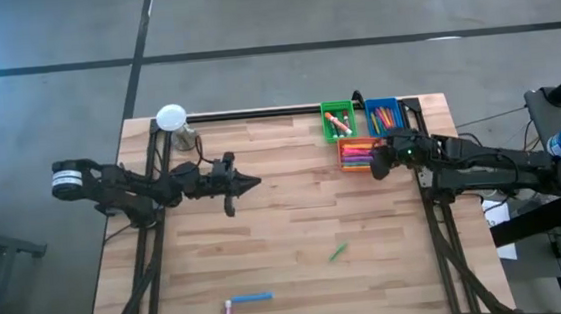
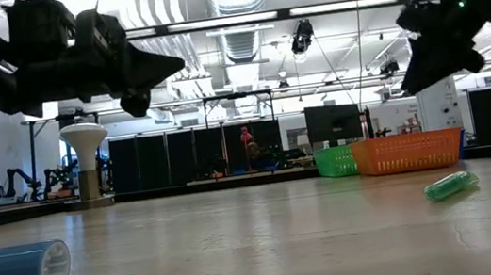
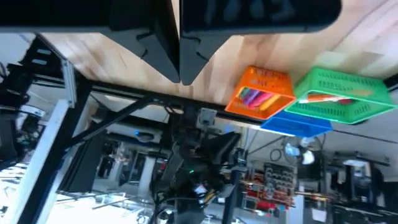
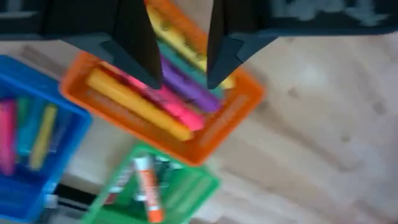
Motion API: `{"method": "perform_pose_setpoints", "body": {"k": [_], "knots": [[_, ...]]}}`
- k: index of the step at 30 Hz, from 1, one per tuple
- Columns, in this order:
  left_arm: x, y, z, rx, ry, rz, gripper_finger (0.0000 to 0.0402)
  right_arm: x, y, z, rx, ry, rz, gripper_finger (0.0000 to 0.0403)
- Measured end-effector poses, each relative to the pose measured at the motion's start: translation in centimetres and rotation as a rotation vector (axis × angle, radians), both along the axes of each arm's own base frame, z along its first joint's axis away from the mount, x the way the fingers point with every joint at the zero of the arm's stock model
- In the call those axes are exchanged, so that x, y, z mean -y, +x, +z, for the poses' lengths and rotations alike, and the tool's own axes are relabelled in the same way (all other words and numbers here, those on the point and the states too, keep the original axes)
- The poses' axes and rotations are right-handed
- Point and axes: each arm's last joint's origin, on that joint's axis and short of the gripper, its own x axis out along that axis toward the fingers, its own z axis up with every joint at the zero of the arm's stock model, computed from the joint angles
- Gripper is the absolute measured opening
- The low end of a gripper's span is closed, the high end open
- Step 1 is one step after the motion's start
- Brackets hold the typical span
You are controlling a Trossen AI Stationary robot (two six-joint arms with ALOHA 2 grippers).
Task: Pick & Place Markers
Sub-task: Put the green pen into the blue bin
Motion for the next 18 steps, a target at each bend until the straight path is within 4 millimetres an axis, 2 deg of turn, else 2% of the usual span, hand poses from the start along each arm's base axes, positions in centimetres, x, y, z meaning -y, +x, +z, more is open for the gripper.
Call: {"method": "perform_pose_setpoints", "body": {"k": [5,10,14,18], "knots": [[-0.2,-0.4,-0.5,-0.013,0.018,0.034,0.0000,-0.6,2.3,1.0,-0.050,0.044,0.176,0.0067],[-0.3,-1.1,-0.9,-0.001,0.031,0.041,0.0000,-3.1,5.3,1.0,-0.116,0.063,0.377,0.0026],[-0.5,-1.3,-1.1,-0.005,0.020,0.050,0.0000,-5.8,8.1,1.2,-0.107,0.091,0.458,0.0025],[-0.7,-1.2,-0.9,0.008,-0.032,0.056,0.0000,-8.5,10.4,0.7,-0.098,0.265,0.373,0.0054]]}}
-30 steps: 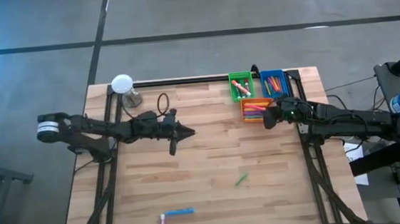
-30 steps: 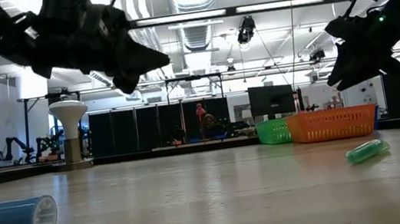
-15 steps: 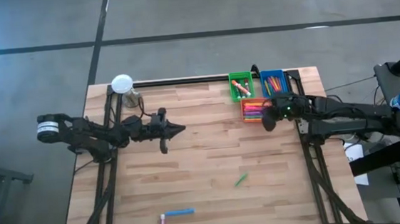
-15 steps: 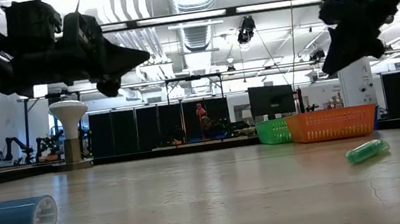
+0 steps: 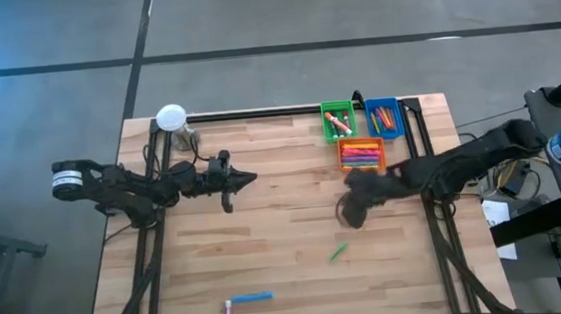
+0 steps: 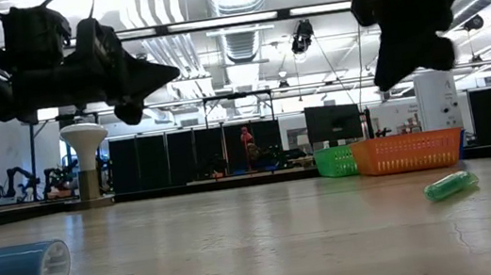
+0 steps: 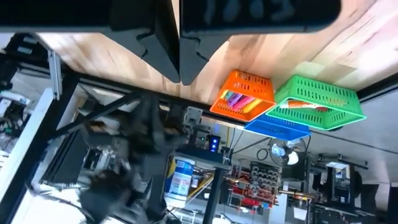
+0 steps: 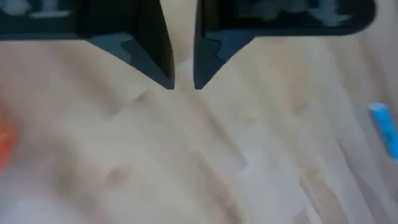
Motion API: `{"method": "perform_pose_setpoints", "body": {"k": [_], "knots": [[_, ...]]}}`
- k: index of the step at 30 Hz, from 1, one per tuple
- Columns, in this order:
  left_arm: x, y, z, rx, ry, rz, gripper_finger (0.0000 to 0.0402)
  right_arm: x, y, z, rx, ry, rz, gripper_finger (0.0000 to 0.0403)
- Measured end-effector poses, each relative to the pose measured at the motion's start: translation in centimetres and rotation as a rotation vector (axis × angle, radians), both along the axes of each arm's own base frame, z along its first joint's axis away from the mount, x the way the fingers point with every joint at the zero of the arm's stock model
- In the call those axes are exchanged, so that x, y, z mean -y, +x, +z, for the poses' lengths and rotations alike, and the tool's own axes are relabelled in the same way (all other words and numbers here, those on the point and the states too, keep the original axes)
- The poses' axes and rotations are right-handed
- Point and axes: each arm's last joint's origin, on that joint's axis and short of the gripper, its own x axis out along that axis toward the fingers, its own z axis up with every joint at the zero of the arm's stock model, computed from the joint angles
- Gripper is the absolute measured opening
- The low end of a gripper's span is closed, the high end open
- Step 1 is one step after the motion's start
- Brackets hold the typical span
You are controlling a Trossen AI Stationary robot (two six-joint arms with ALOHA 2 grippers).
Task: Pick & Place Markers
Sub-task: Put the green pen into the blue bin
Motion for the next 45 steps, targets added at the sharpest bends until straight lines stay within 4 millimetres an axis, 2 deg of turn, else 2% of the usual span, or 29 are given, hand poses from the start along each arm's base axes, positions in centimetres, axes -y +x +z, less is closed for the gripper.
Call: {"method": "perform_pose_setpoints", "body": {"k": [5,8,13,16,21,25,32,45], "knots": [[0.0,0.2,0.3,0.015,-0.031,-0.004,0.0000,-4.0,2.1,-2.0,-0.107,0.337,-0.316,0.0106],[0.0,0.2,0.3,0.014,-0.040,-0.005,0.0000,-6.5,3.1,-3.2,-0.163,0.466,-0.494,0.0134],[0.0,0.2,0.1,0.005,-0.051,-0.010,0.0000,-10.2,5.1,-4.3,-0.212,0.578,-0.683,0.0164],[0.0,0.1,0.0,-0.003,-0.053,-0.012,0.0000,-11.5,6.4,-5.1,-0.262,0.559,-0.758,0.0168],[0.1,0.1,0.0,-0.006,-0.052,-0.030,0.0000,-12.3,7.9,-6.0,-0.395,0.438,-0.859,0.0163],[0.1,0.2,0.0,-0.008,-0.049,-0.054,0.0000,-12.4,8.9,-6.1,-0.413,0.381,-0.905,0.0151],[0.2,0.1,0.0,-0.009,-0.039,-0.069,0.0000,-12.5,9.9,-8.1,-0.435,0.353,-0.965,0.0125],[-0.2,0.4,0.4,0.003,-0.012,-0.090,0.0000,-12.1,9.9,-8.3,-0.411,0.226,-0.794,0.0050]]}}
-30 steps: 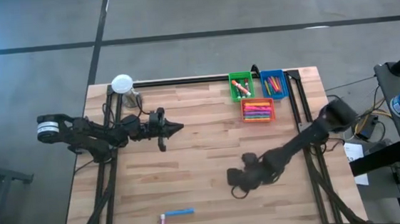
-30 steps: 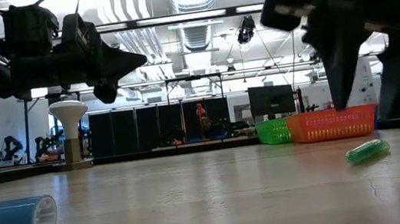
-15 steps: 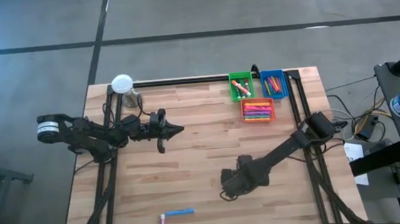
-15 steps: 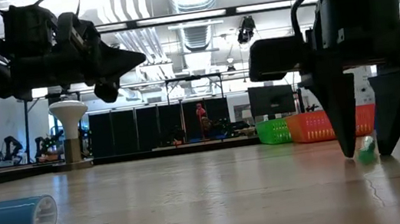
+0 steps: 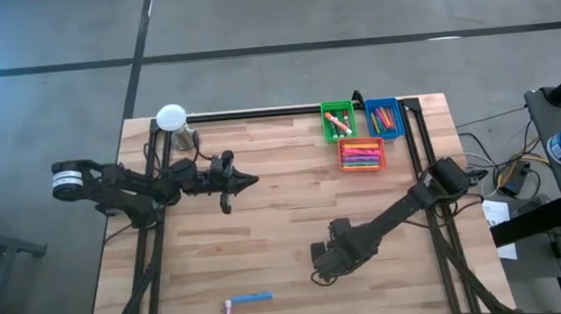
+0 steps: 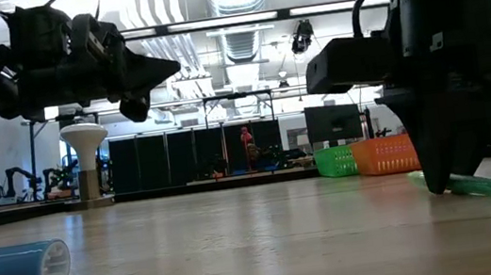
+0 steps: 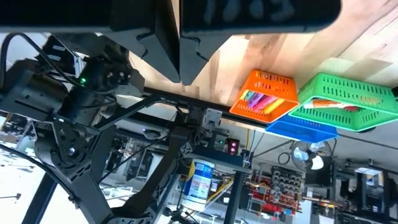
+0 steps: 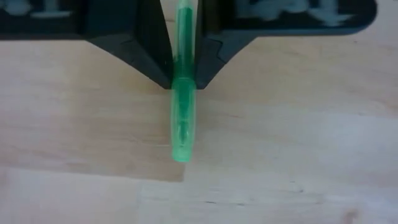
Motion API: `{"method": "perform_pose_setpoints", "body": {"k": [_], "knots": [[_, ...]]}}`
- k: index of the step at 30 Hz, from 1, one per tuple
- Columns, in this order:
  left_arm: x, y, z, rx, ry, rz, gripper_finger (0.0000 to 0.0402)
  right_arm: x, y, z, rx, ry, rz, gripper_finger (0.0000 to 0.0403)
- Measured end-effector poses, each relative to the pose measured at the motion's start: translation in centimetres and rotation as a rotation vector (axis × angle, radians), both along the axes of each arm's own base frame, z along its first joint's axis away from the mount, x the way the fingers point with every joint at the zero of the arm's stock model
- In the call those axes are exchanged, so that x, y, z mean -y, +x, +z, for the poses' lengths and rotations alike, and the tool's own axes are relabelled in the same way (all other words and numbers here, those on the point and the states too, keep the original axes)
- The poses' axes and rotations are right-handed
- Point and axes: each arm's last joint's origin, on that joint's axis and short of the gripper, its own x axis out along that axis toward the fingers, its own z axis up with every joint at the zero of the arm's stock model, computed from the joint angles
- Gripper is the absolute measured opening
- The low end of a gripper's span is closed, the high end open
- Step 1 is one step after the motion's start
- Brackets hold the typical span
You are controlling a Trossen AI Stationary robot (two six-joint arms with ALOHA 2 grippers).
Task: Pick & Place Markers
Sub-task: Put the green pen into the blue bin
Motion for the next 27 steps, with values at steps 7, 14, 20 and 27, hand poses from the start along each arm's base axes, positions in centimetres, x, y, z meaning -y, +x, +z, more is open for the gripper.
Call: {"method": "perform_pose_setpoints", "body": {"k": [7,14,20,27], "knots": [[-0.5,-0.3,-0.4,-0.028,-0.009,-0.012,0.0000,1.1,0.2,3.1,0.143,-0.170,0.103,0.0051],[-0.7,-0.7,-0.9,-0.045,-0.011,-0.010,0.0000,7.1,-2.3,9.6,0.058,-0.294,0.208,0.0051],[-0.6,-1.2,-1.5,-0.069,0.003,-0.007,0.0000,15.6,-6.5,13.1,-0.156,-0.375,0.208,0.0051],[-0.5,-1.5,-1.9,-0.080,0.054,0.011,0.0000,26.0,-12.0,11.6,-0.221,-0.415,0.158,0.0051]]}}
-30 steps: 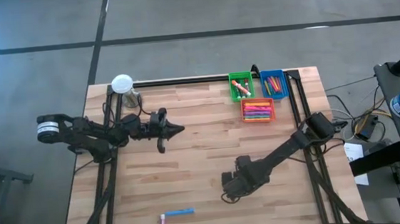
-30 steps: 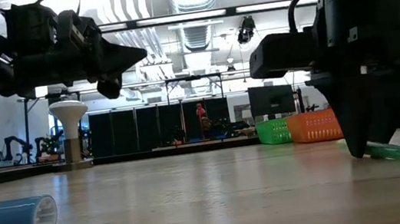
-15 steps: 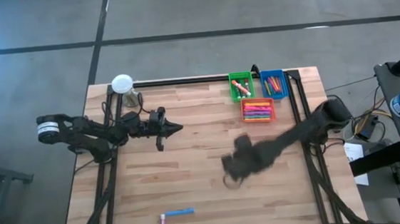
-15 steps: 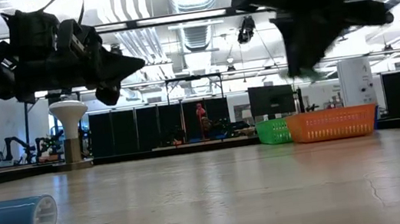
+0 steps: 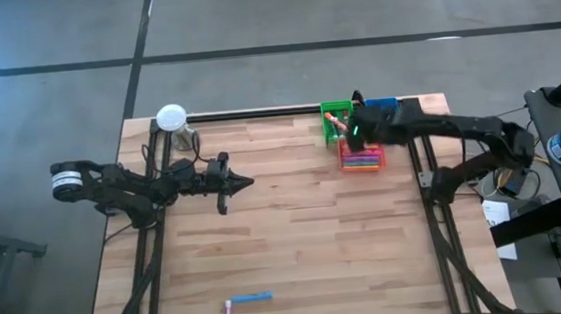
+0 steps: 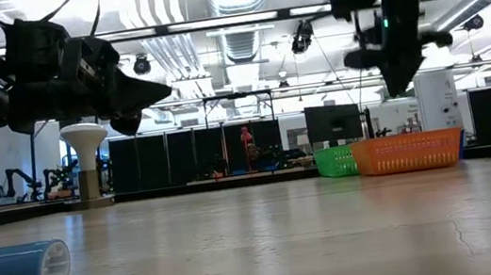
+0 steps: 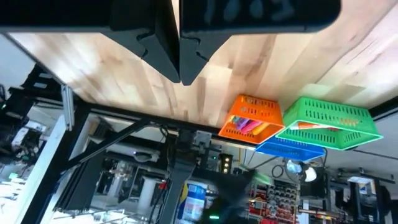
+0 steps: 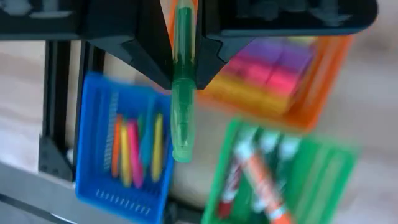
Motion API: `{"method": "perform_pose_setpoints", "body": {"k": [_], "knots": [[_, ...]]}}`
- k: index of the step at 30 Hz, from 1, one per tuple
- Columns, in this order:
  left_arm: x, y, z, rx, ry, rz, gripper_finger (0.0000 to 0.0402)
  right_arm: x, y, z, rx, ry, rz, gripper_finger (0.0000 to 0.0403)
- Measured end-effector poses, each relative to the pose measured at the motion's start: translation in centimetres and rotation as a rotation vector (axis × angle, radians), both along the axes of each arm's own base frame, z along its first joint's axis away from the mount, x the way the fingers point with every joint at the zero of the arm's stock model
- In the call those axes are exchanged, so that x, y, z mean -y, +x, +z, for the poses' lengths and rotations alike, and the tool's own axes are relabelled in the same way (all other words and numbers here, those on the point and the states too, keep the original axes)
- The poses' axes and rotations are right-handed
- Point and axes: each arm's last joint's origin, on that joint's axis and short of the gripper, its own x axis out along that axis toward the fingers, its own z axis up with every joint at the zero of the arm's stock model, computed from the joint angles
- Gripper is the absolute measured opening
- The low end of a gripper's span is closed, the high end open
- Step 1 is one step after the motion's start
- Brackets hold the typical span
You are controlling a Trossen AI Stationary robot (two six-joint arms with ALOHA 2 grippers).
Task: Pick & Place Markers
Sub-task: Put the green pen into the blue bin, then put the pink marker pen into the green bin
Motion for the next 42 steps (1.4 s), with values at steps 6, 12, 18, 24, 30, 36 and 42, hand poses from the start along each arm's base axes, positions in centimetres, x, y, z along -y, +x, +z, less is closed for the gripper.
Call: {"method": "perform_pose_setpoints", "body": {"k": [6,12,18,24,30,36,42], "knots": [[0.0,-0.1,-0.5,-0.047,-0.021,0.001,0.0000,6.8,-3.8,-2.7,0.044,-0.018,-0.041,0.0051],[0.0,-0.1,-0.8,-0.073,-0.022,0.000,0.0000,10.0,-5.4,-6.0,0.006,0.031,-0.072,0.0054],[0.0,0.2,-0.4,-0.058,-0.106,-0.008,0.0000,11.6,-5.4,-8.1,-0.043,0.087,-0.094,0.0075],[-0.1,0.7,-0.1,-0.067,-0.217,-0.032,0.0000,12.1,-4.9,-8.9,-0.069,0.111,-0.079,0.0125],[0.1,1.7,0.2,-0.132,-0.264,-0.058,0.0000,11.1,-4.7,-6.8,0.007,0.089,0.031,0.0154],[1.2,2.4,0.6,-0.144,-0.236,-0.092,0.0000,6.4,-4.0,-4.5,0.085,0.001,0.224,0.0118],[3.0,3.4,0.5,-0.417,-0.376,-0.057,0.0000,0.9,-3.6,-4.0,0.251,-0.143,0.443,0.0065]]}}
